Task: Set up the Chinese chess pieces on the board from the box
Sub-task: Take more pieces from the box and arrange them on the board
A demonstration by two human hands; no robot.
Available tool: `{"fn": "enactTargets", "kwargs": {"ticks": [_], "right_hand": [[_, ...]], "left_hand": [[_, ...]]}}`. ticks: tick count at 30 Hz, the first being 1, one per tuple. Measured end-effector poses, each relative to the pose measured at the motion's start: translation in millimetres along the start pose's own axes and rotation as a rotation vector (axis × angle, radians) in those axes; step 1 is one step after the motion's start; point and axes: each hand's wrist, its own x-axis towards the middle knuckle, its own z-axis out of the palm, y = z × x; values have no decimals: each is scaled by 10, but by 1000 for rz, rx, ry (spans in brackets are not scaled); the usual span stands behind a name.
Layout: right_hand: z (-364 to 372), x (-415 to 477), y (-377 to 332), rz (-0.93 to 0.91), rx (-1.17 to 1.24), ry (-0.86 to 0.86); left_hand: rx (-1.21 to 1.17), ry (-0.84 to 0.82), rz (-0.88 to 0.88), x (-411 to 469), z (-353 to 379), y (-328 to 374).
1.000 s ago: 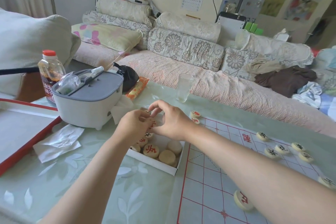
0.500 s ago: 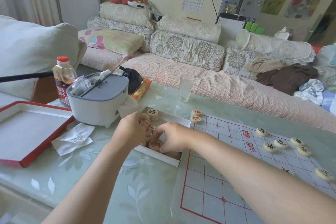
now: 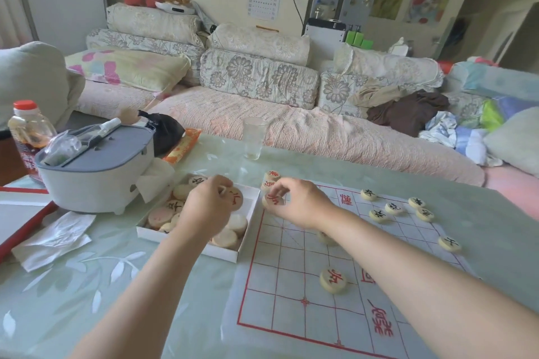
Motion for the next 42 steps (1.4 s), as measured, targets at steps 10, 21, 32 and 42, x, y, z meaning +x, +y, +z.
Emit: {"fn": "enactTargets", "kwargs": {"ticks": [10, 21, 32, 42], "right_hand": [[-415, -204, 1195, 310, -66, 128], [-151, 146, 1389, 270, -157, 76], [-223, 95, 1118, 156, 66, 62], [-155, -65, 653, -38, 231, 0]], "left_hand": [[-103, -204, 15, -2, 762, 491], [-182, -291, -11, 83, 1138, 562], [-351, -272, -127, 38, 1181, 601], [-668, -273, -308, 20, 1057, 559]]}}
